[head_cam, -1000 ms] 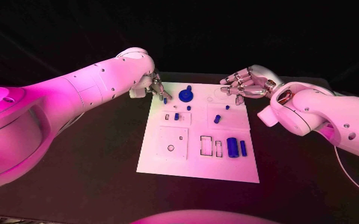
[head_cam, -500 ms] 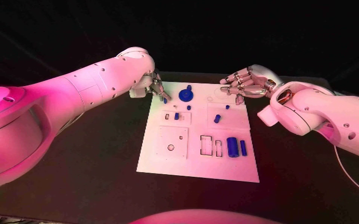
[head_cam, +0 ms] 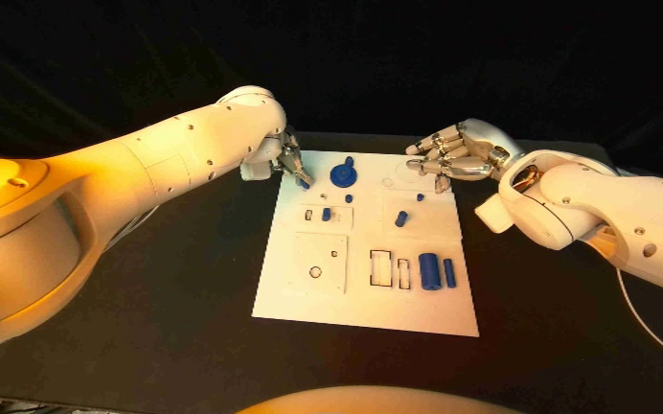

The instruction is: Assemble the parts on the task board

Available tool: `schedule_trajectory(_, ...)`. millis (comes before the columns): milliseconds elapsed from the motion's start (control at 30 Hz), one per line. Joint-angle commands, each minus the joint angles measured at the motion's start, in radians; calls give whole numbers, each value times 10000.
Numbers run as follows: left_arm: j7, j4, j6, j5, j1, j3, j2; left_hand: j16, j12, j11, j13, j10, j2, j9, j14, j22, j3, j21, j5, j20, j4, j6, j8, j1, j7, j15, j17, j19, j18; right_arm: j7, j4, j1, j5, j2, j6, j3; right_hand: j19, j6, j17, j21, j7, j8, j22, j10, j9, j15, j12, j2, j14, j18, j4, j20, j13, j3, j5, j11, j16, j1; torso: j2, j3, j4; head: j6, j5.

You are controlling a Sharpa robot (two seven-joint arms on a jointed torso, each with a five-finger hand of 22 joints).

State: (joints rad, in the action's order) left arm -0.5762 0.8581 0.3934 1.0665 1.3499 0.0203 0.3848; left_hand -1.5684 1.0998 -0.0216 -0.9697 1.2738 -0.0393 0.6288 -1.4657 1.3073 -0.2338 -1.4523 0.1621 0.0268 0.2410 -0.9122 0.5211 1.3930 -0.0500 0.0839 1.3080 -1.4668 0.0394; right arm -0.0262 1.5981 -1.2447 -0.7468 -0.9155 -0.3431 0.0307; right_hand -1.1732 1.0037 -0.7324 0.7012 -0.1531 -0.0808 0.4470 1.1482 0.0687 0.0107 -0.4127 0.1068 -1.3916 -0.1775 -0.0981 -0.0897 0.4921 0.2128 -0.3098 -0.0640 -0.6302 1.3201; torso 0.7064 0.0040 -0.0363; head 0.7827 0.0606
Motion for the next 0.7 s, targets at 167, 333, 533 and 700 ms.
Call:
schedule_trajectory(167,318,64,-40,-496,-5,25,47,-24,-136,24,125,100,1225,326,-1051,1214,-3655,35,479,50,-1392,63,363,-1023,-88,-83,2628,-252,11,-93,4,8,-30,17,163,0,-65,-97,-21,-58,-7,30,-13,-32,10,16,-38,-80,37,-62,13,-7,-14,-32,-80,-19,58,-69,-12,7,-7,10,23)
schedule_trajectory(333,448,428,-471,-899,-3,37,319,-24,-74,4,76,224,1542,506,-1051,1231,-4438,35,1015,41,-1720,2,576,-1510,-40,-53,2628,-260,8,-92,3,8,-23,15,168,0,-65,-97,-21,-58,-7,30,-13,-32,10,16,-38,-80,37,-62,13,-7,-14,-32,-80,-19,58,-69,-13,12,-10,-4,40)
schedule_trajectory(533,604,1701,-1409,-1359,-1,52,1123,-24,67,-56,-68,418,1776,631,-1051,1296,-4873,-9,1568,-7,-2015,-114,740,-1932,27,-3,2628,-301,-7,-88,6,8,-7,-7,166,0,-65,-97,-21,-58,-7,30,-13,-32,10,16,-38,-80,37,-62,13,-7,-14,-32,-80,-19,58,-69,-23,11,-32,-8,23)
schedule_trajectory(700,746,2848,-2149,-1454,-50,72,1818,-24,194,-98,-217,563,1920,662,-1051,1395,-5027,-91,1918,-44,-2184,-225,792,-2122,70,32,2628,-360,-33,-81,7,8,9,-27,163,2,-68,-97,-21,-64,-8,30,-17,-33,10,14,-40,-84,37,-61,6,-7,-17,-36,-92,-20,65,-79,-45,29,-68,2,32)
